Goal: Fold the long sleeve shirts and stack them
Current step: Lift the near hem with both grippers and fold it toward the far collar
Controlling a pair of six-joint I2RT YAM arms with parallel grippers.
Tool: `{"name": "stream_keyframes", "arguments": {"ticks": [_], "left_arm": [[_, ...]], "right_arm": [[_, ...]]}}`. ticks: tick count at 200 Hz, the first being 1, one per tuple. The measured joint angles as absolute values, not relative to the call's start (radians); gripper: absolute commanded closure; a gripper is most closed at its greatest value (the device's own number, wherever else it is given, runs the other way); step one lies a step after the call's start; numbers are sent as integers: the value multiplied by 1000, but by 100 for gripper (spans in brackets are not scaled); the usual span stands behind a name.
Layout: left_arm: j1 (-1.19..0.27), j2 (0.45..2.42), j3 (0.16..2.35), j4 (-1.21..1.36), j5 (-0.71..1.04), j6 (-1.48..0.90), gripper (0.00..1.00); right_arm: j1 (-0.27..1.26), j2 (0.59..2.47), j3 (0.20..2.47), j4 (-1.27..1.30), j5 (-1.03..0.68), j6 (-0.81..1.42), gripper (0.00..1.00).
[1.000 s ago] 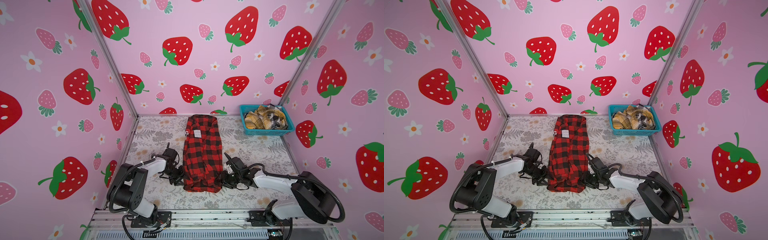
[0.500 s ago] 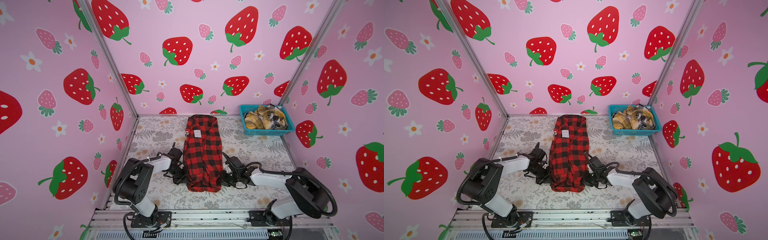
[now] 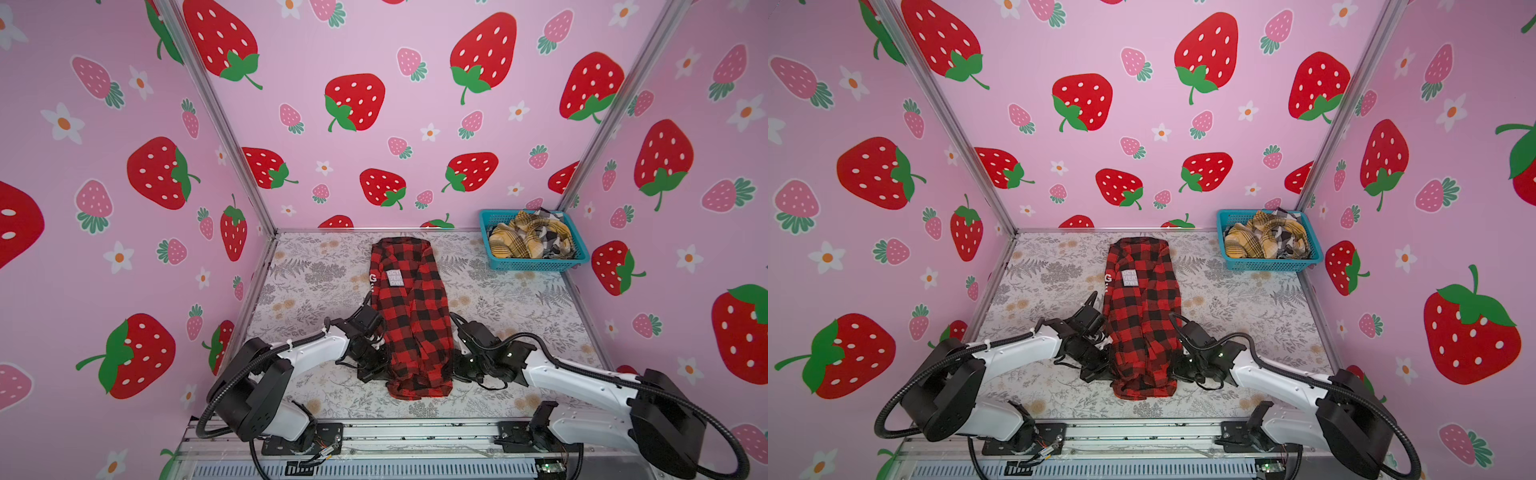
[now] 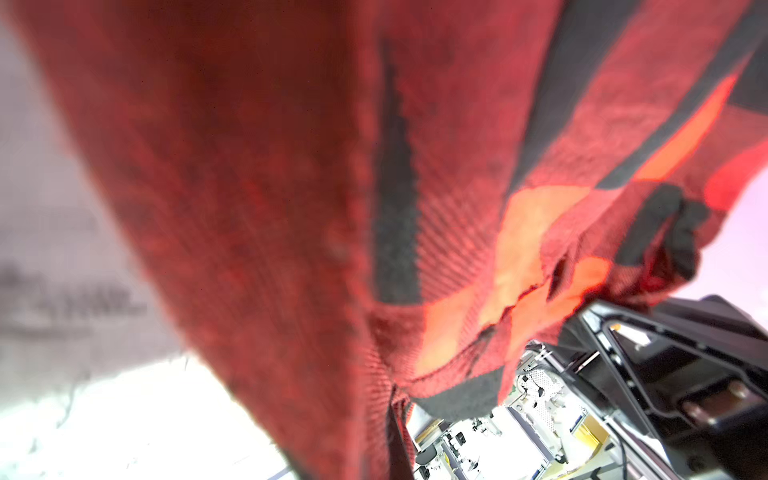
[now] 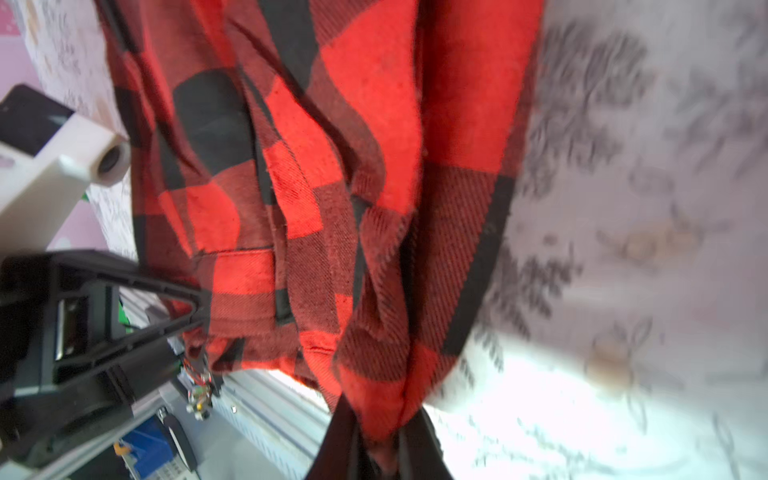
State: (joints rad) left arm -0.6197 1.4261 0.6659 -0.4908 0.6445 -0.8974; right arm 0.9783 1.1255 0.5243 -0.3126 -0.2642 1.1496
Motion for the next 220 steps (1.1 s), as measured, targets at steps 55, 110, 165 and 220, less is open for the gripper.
{"name": "stream_keyframes", "arguments": {"ticks": [55, 110, 165, 220], "left_arm": [[-632, 1264, 599, -477, 645, -1002, 100], [-502, 1353, 813, -409, 640, -1089, 100], [-264, 1888, 1487, -408, 641, -1022, 45], [-157, 2003, 1655, -562, 541, -941, 49]], "right_arm": [[999, 984, 508, -434, -229, 1206, 100], [755, 1277, 879, -471, -274, 1015, 100], [485, 1908, 1612, -496, -407, 752, 29], [421, 2014, 1721, -599, -393, 603, 28]]}}
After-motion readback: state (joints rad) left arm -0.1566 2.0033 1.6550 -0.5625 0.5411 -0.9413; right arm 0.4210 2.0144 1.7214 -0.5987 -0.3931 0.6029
